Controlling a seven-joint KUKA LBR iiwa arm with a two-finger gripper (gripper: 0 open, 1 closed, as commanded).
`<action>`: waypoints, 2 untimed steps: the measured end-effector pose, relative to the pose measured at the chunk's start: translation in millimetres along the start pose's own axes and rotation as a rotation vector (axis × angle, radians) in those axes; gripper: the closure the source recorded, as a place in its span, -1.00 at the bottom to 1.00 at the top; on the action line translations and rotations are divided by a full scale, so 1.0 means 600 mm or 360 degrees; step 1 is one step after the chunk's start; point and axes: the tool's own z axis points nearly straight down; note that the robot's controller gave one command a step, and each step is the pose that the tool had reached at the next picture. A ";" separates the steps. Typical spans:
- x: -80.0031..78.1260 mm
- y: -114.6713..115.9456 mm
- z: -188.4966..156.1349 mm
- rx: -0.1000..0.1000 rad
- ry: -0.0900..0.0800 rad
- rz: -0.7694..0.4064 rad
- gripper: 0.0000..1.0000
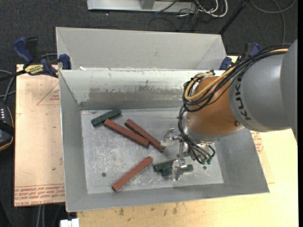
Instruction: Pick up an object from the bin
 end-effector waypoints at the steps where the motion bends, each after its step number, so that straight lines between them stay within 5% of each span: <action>1: -0.006 -0.013 0.033 -0.0014 -0.0048 0.0145 -1.00; 2: -0.012 -0.021 0.031 0.0000 -0.0072 0.0150 1.00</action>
Offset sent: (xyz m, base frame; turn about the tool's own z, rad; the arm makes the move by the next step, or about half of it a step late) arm -0.0015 -0.0013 -0.0319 0.0510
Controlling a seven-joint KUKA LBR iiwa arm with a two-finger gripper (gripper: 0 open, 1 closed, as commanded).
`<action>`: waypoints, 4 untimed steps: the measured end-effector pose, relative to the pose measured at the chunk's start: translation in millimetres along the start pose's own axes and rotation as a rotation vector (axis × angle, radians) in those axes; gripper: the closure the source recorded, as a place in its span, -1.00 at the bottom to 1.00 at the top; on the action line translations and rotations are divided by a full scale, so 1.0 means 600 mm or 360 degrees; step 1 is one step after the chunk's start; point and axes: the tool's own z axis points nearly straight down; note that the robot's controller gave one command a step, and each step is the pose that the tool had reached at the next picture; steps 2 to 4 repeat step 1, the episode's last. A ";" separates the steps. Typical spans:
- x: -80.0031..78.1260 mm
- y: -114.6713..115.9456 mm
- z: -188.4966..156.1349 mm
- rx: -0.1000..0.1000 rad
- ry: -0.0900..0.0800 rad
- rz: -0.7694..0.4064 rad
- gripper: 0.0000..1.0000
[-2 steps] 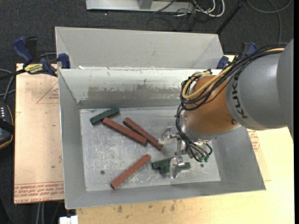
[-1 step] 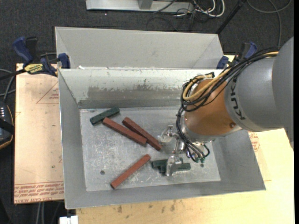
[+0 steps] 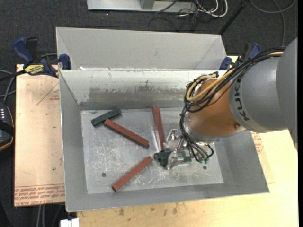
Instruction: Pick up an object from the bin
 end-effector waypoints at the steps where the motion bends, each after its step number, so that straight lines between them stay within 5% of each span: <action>1: 0.000 0.000 0.000 0.0000 0.0000 0.0000 1.00; 4: 0.000 0.000 0.000 0.0000 0.0000 0.0000 1.00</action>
Offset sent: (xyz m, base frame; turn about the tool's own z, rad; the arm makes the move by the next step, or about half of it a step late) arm 0.0001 -0.0002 0.0058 -0.0001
